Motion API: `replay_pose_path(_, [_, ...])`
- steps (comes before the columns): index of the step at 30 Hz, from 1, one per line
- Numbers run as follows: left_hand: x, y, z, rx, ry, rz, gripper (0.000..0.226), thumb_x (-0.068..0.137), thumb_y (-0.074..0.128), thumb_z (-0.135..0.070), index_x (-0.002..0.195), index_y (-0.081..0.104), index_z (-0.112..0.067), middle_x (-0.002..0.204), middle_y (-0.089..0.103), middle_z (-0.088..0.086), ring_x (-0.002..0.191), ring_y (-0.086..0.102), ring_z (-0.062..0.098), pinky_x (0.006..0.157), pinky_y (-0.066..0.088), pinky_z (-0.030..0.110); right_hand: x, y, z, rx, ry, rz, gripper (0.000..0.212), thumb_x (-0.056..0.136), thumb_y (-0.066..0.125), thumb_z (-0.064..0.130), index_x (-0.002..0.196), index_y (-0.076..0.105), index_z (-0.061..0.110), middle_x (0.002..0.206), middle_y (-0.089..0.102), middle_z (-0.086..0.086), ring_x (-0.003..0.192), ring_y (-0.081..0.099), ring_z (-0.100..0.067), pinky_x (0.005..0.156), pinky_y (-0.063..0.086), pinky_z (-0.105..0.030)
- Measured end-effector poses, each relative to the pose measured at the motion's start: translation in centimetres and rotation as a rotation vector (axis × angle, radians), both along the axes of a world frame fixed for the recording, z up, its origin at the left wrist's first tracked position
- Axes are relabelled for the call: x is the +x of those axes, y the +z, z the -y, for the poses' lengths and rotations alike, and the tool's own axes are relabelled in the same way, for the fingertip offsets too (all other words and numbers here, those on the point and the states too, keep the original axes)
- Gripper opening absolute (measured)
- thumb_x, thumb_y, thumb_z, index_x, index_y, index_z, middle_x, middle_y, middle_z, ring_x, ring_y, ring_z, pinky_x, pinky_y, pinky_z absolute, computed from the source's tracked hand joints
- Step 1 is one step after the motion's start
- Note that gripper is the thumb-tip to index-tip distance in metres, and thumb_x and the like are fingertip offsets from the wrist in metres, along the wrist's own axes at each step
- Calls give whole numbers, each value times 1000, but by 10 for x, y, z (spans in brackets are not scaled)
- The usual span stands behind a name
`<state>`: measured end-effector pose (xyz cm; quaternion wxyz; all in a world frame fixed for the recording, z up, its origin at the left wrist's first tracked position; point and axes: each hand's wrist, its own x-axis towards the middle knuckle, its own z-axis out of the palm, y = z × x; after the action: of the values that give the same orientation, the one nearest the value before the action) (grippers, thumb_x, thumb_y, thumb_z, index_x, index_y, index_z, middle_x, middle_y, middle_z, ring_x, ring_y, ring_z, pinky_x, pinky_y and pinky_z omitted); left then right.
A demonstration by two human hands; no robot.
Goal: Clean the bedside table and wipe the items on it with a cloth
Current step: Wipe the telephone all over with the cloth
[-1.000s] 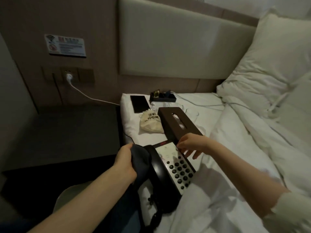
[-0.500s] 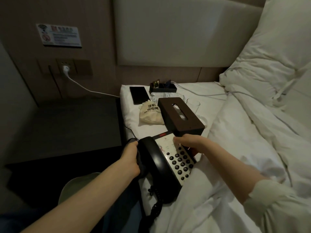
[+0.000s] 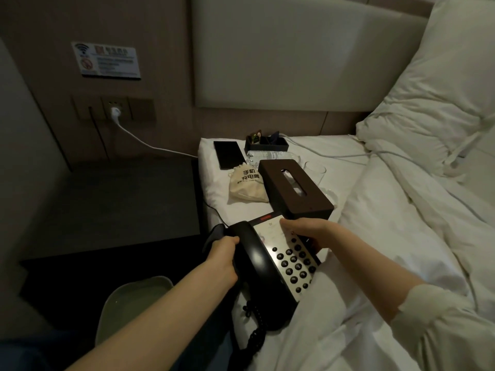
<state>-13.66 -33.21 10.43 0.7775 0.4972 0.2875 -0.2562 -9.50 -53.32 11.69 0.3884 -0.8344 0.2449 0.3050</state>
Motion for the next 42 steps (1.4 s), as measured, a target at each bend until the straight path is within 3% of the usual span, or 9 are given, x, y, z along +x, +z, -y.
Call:
replay_pose_path(8, [10, 1, -7, 5, 18, 74, 46, 95, 57, -14, 139, 44, -9, 121, 59, 18, 104, 60, 35, 78, 52, 43, -1, -1, 3, 144, -95, 95, 60, 90, 55, 57, 124, 55, 8, 120, 61, -16, 109, 61, -33, 101, 47, -49])
replay_pose_path(13, [19, 20, -24, 27, 40, 172, 53, 91, 64, -16, 139, 42, -18, 99, 59, 8, 82, 61, 25, 54, 50, 31, 4, 9, -3, 257, -128, 162, 57, 89, 55, 57, 119, 59, 8, 106, 67, -13, 97, 66, -29, 90, 53, -45])
replay_pose_path(16, [25, 35, -44, 47, 30, 212, 58, 87, 69, -22, 139, 43, -18, 113, 61, 11, 95, 62, 28, 58, 52, 33, 9, 18, -14, 334, -126, 202, 56, 87, 58, 58, 115, 61, 9, 98, 72, -12, 93, 70, -29, 87, 54, -45])
replay_pose_path(19, [32, 50, -70, 46, 34, 242, 65, 86, 70, -25, 142, 40, -14, 124, 59, 13, 106, 60, 31, 80, 55, 44, 13, 30, -32, 389, -112, 255, 59, 80, 65, 60, 114, 60, 12, 102, 73, -14, 97, 70, -32, 89, 53, -46])
replay_pose_path(23, [33, 67, -108, 24, 64, 233, 60, 86, 70, -25, 140, 45, -17, 122, 60, 14, 107, 60, 33, 87, 53, 46, 15, 44, -68, 425, -84, 296, 52, 79, 63, 63, 102, 58, 17, 82, 76, -6, 84, 72, -27, 69, 54, -36])
replay_pose_path(28, [29, 82, -141, -3, 124, 281, 49, 84, 73, -23, 129, 56, -15, 112, 67, 14, 101, 64, 32, 89, 52, 46, 15, 51, -112, 500, -124, 368, 56, 84, 61, 58, 119, 59, 14, 104, 73, -13, 99, 68, -33, 92, 51, -46])
replay_pose_path(31, [28, 96, -158, -17, 139, 323, 45, 81, 75, -29, 123, 63, -17, 113, 69, 13, 103, 66, 32, 95, 50, 49, 17, 61, -130, 587, -167, 391, 53, 86, 61, 54, 117, 61, 12, 101, 74, -13, 94, 71, -32, 85, 55, -44])
replay_pose_path(35, [25, 119, -179, -88, 47, 412, 36, 76, 77, -33, 107, 74, -14, 103, 74, 9, 91, 72, 24, 69, 59, 34, 18, 75, -147, 694, -195, 408, 43, 89, 56, 54, 101, 65, 13, 77, 76, -8, 67, 74, -24, 49, 56, -30])
replay_pose_path(42, [7, 139, -197, 91, 61, 520, 66, 60, 88, -31, 117, 59, -15, 98, 74, 7, 77, 74, 21, 57, 57, 32, 4, 88, -180, 827, -244, 395, 43, 92, 54, 51, 95, 65, 10, 72, 74, -11, 59, 72, -25, 46, 55, -31])
